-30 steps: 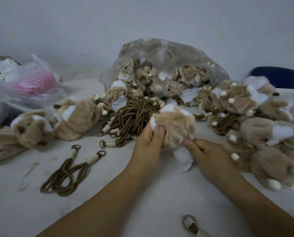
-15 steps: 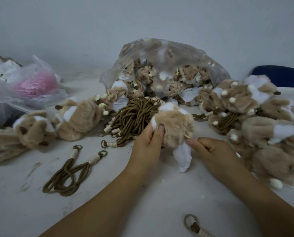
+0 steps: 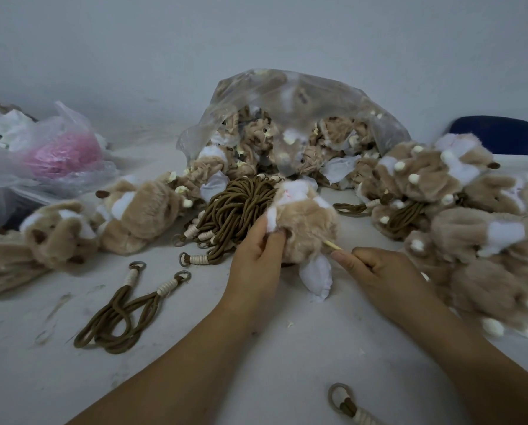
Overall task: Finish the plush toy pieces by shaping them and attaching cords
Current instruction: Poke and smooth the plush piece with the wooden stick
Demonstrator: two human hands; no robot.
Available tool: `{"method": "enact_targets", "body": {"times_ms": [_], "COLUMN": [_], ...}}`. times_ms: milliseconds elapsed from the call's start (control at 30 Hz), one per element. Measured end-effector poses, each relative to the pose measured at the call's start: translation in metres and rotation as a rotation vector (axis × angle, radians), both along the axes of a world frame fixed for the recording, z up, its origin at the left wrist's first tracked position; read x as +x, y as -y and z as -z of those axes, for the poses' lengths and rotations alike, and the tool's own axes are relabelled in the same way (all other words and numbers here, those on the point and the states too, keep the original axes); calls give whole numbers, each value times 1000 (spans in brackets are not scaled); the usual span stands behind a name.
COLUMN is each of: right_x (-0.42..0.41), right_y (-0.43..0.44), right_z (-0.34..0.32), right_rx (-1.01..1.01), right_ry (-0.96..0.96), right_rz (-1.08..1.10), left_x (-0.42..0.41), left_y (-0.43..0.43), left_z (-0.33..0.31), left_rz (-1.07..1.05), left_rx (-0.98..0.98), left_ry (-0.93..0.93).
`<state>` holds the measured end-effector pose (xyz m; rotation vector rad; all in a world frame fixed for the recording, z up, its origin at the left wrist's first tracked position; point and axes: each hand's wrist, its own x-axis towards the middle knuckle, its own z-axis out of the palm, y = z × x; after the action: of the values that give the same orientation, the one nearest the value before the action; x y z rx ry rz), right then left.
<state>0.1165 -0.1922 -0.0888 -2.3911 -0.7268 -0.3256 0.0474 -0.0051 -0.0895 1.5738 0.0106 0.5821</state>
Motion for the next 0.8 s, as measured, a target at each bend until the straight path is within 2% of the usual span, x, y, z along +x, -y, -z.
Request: {"method": "enact_targets", "body": {"times_ms": [200, 300, 400, 500, 600, 800], "right_x": [-2, -7, -11, -8, -8, -9], "right_y": [-2, -5, -11, -14, -13, -12], "right_z": [-1, 1, 2, 1, 0, 2], "right_rx": [0, 53, 104, 38, -64, -96], "right_ry": [9, -25, -52, -51, -13, 1], "right_rz": [-27, -57, -59, -39, -25, 29], "left_x": [1, 2, 4, 5, 6, 8], "left_y": [-3, 0, 1, 0, -3, -4], "left_z": [2, 3, 3, -1, -3, 0], "left_rz": [-1, 69, 183, 321, 241, 99], "left_rx": [65, 7, -174, -434, -560, -482], "left_ry": [-16, -31, -66, -65, -62, -17]}}
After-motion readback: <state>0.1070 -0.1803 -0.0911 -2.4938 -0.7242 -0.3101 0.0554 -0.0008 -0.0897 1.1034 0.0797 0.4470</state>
